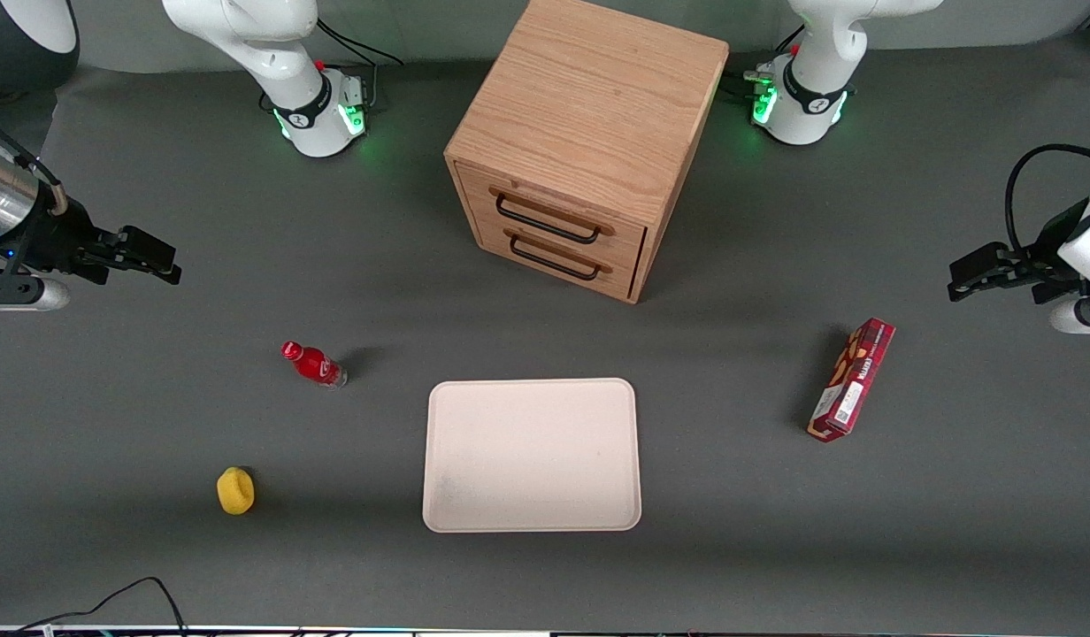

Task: Open upper drawer
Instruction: 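Lift the right gripper and swing it toward the wooden cabinet's drawers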

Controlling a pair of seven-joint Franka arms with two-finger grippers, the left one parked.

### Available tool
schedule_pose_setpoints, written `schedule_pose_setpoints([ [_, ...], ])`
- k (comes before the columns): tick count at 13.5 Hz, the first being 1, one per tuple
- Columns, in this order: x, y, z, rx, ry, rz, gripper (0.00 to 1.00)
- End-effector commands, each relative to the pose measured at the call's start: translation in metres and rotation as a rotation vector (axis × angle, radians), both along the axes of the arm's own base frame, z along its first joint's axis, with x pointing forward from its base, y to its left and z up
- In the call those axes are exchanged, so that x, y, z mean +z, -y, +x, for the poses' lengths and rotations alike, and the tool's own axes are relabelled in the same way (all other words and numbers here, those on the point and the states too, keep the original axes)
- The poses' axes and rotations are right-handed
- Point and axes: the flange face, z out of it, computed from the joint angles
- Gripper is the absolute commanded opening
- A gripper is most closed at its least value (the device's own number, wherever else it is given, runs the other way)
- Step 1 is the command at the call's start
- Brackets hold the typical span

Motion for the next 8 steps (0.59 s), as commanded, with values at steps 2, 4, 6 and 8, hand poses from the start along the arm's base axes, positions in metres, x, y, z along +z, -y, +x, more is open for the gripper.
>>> schedule_pose_setpoints([
  [2, 0.002, -0.007, -0.004, -0.015, 0.013, -0.015, 1.00],
  [4, 0.005, -0.015, -0.004, -0.002, 0.022, 0.010, 1.00],
  [6, 0.005, -0.069, -0.007, 0.085, 0.026, 0.085, 1.00],
  [8, 0.005, -0.136, -0.013, 0.196, 0.062, 0.147, 1.00],
])
